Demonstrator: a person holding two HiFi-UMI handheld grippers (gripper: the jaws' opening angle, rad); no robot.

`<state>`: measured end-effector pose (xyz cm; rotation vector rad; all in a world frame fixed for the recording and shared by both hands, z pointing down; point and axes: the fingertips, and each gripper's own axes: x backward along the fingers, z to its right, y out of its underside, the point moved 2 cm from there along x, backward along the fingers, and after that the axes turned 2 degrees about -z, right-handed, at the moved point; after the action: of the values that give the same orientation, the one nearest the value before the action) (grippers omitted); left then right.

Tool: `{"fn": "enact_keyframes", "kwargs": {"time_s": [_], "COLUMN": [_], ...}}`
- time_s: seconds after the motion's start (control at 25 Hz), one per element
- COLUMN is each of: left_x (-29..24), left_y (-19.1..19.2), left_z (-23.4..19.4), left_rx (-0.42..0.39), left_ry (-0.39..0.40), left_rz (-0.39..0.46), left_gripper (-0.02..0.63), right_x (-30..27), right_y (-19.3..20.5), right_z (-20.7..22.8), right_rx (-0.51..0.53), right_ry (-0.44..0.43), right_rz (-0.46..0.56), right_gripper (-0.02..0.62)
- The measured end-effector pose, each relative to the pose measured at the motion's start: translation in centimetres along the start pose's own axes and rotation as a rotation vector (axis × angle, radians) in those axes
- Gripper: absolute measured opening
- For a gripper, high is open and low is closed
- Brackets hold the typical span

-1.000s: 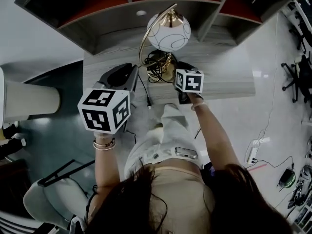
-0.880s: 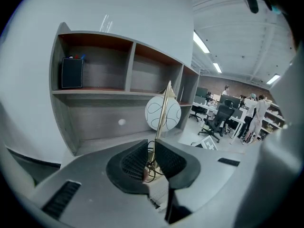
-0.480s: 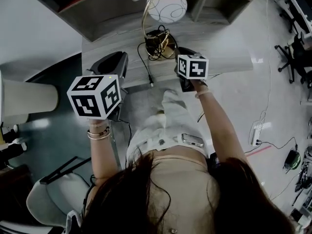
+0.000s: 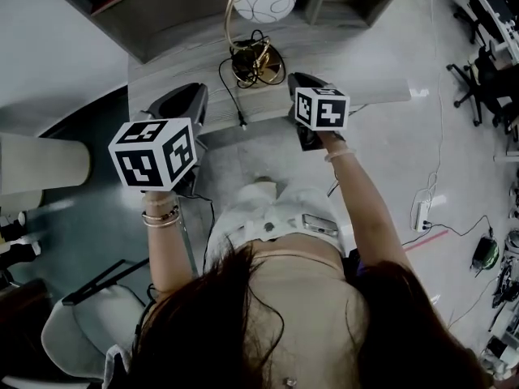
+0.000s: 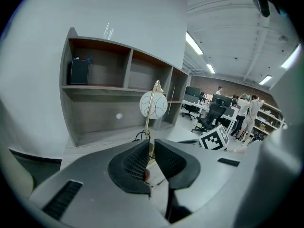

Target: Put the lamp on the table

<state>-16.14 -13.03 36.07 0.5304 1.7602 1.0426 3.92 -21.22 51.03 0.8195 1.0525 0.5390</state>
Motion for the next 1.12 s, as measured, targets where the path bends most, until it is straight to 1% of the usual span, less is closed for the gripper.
{"fn": "enact_keyframes", "kwargs": {"time_s": [0.28, 0.68, 0.92, 1.12], "left_x": [-0.3, -1.1, -1.3, -1.0], "left_y": [0.6, 2.2, 3.9, 4.8], "left_z": [3.0, 10.8, 14.1, 15.8], "left_rx": [0.015, -0.017, -0.024, -0.019], "left_ry": [0.011, 0.061, 0.064, 0.052], "left_rz": [-0.005, -0.045, -0.069, -0.071], "left_gripper": [0.041, 0.041, 0.041, 0.041], "right_x": [2.9, 8.8, 11.7, 13.2], "right_y": [0.4, 1.5, 3.1, 4.3], "right_z": [0.7, 1.8, 3.0, 4.0], "right_rx": [0.019, 0.069, 0.074, 0.077], "right_ry": [-0.006, -0.055, -0.076, -0.082], "right_rz": [0.007, 0.025, 0.038, 0.037], "right_gripper": [0.044, 0.04, 0.04, 0.037]}}
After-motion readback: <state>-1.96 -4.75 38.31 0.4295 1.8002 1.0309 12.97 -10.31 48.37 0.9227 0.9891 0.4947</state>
